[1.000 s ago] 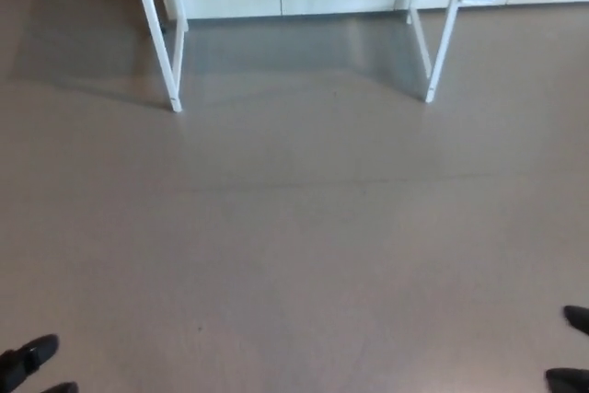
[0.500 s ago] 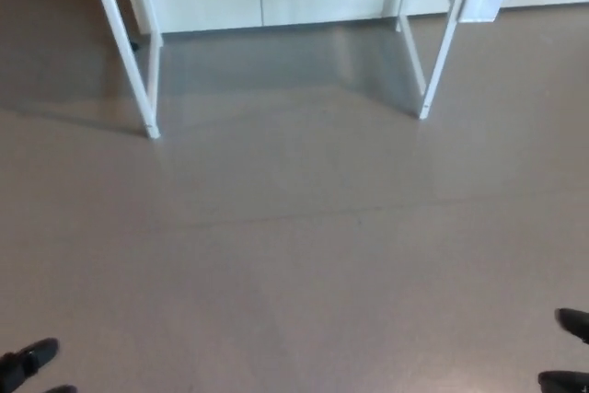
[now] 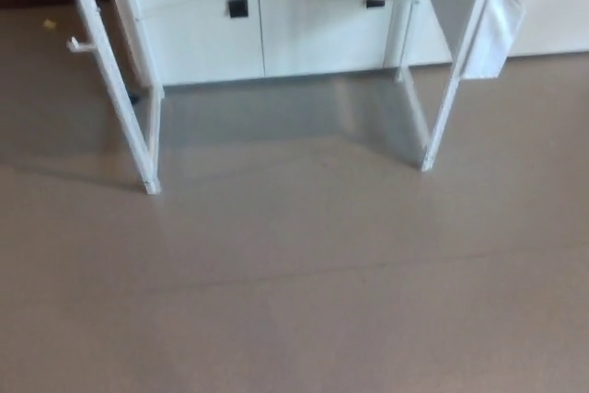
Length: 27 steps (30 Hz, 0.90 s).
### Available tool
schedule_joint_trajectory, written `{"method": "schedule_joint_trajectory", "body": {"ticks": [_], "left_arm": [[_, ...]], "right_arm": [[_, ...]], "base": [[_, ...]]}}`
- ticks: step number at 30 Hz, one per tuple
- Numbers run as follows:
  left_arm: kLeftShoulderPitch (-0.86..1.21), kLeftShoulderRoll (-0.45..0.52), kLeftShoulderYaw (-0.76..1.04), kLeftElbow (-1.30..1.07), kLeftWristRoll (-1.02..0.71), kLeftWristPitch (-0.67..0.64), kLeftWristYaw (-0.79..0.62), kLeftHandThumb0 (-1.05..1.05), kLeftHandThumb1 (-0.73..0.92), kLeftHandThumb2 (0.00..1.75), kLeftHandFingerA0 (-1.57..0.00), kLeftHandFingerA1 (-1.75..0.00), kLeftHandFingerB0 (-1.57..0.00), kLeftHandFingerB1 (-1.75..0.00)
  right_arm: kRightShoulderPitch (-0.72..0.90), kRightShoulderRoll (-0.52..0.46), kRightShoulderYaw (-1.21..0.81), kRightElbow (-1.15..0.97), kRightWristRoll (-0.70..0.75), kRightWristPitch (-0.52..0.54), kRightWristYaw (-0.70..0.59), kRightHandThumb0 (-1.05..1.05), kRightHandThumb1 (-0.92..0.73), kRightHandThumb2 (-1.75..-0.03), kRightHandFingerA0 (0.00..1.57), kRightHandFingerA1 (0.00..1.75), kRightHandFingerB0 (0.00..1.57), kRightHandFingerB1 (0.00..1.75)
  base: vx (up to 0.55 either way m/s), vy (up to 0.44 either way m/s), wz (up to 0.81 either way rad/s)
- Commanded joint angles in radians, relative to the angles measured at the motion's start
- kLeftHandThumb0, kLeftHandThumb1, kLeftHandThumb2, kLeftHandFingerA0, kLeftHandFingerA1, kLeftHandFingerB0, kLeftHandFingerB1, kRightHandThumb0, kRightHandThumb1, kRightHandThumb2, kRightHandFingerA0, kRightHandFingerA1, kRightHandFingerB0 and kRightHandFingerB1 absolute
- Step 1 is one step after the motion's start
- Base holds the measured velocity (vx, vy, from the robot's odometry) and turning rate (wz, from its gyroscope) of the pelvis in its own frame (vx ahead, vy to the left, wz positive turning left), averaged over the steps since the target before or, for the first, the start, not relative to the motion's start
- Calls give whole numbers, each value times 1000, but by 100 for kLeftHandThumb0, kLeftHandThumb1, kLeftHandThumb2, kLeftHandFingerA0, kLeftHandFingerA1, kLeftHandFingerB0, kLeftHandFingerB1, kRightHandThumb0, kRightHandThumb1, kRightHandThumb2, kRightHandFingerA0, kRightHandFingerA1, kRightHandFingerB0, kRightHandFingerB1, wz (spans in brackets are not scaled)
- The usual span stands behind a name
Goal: The robot walks towards a desk on which a shovel is kept on the left hand side and a container is kept on the right hand side. The robot picks up the shovel using its left hand and places it in the container.
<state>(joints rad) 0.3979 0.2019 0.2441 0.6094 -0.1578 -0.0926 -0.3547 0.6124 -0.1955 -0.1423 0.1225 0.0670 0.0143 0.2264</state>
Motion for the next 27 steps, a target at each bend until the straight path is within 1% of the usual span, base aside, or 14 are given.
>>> {"method": "schedule_joint_trajectory", "body": {"ticks": [1,3,7,10,11,12,16,19,23,27], "left_arm": [[31,28,-26,4,50,-97,12,-31,58,57,-40,-39,-32,-31],[34,30,-30,6,53,-103,17,-32,58,57,-41,-39,-32,-31],[32,32,-35,9,50,-103,12,-31,57,57,-44,-40,-32,-31],[31,34,-39,21,56,-114,15,-31,58,57,-46,-40,-33,-31],[32,34,-39,23,54,-117,13,-31,58,57,-46,-40,-33,-31],[33,35,-39,23,52,-116,9,-31,59,57,-46,-40,-33,-31],[19,37,-43,47,51,-109,22,-30,60,58,-49,-41,-35,-32],[15,34,-38,49,39,-111,17,-29,59,58,-48,-41,-35,-32],[9,45,-51,50,57,-129,18,-30,61,58,-50,-42,-35,-32],[11,50,-60,33,68,-130,35,-32,61,58,-51,-42,-38,-33]], "right_arm": [[31,-3,-5,74,1,-158,27,-27,-55,-56,69,60,33,46],[26,-2,-7,98,10,-176,37,-27,-54,-55,71,61,34,46],[28,-8,-4,117,4,-179,36,-26,-56,-55,72,59,34,45],[32,-9,0,114,-3,-186,32,-24,-55,-56,76,62,35,46],[31,-10,2,120,-8,-193,28,-24,-55,-56,76,62,35,46],[37,-13,5,104,-14,-178,25,-25,-55,-56,76,61,35,45],[19,-16,3,159,-4,-222,40,-25,-54,-55,74,61,34,45],[13,-13,2,162,2,-223,41,-26,-55,-55,75,62,35,45],[-6,-14,3,188,0,-241,44,-24,-54,-55,73,62,35,46],[-14,-21,12,203,-25,-261,32,-25,-54,-55,76,61,36,46]], "base": [[176,-113,-10],[171,-60,-3],[146,36,-11],[253,158,-15],[325,221,-9],[266,277,9],[245,211,-14],[241,110,7],[250,-1,10],[401,-102,5]]}}
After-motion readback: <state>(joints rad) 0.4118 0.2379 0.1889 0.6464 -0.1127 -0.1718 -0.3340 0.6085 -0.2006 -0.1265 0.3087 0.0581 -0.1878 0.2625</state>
